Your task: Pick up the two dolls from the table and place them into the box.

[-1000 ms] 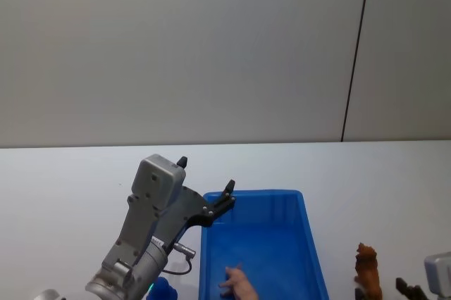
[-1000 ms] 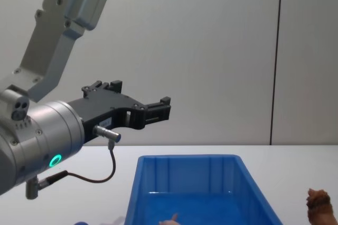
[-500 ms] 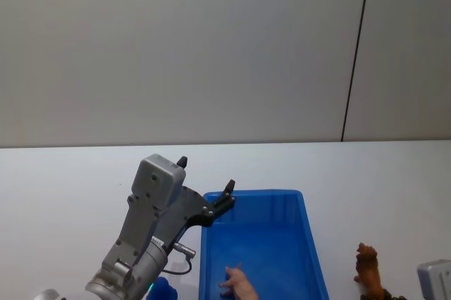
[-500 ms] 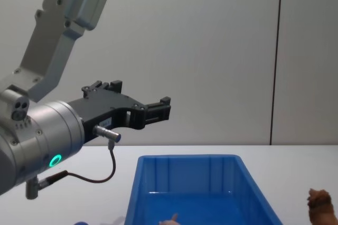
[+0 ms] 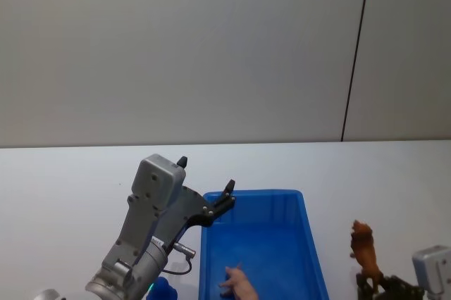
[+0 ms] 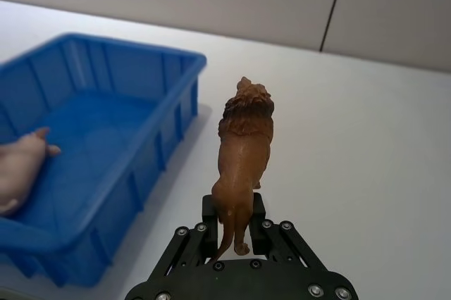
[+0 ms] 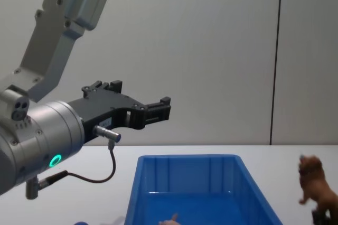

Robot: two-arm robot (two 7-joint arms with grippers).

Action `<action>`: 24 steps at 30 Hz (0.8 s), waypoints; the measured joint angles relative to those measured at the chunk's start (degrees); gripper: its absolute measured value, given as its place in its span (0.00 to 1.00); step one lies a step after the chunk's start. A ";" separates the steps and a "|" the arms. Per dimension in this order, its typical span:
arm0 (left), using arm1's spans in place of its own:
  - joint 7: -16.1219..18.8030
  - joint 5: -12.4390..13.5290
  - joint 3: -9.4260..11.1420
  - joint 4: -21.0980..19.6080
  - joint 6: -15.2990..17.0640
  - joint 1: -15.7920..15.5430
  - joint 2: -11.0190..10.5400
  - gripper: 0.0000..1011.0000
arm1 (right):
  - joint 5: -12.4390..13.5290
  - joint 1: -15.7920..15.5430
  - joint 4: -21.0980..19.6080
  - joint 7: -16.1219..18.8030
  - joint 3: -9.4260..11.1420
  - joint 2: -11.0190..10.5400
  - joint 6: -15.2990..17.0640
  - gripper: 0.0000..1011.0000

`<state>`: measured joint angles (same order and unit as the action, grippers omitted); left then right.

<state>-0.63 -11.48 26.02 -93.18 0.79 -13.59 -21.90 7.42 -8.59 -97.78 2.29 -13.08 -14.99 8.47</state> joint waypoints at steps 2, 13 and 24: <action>0.00 0.00 0.00 0.00 0.00 0.00 0.00 0.99 | -0.66 0.19 -0.67 0.76 -0.11 -0.01 -0.67 0.24; 0.00 0.00 0.00 0.00 0.00 0.00 0.00 0.99 | -2.05 2.38 -2.19 6.28 -0.70 0.65 -3.38 0.24; 0.00 0.00 0.00 0.00 0.00 0.00 0.00 0.99 | -2.27 7.18 0.89 13.61 -1.91 3.28 -5.03 0.24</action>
<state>-0.62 -11.48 26.02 -93.18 0.79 -13.59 -21.89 5.14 -1.41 -96.89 15.90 -14.99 -11.71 3.44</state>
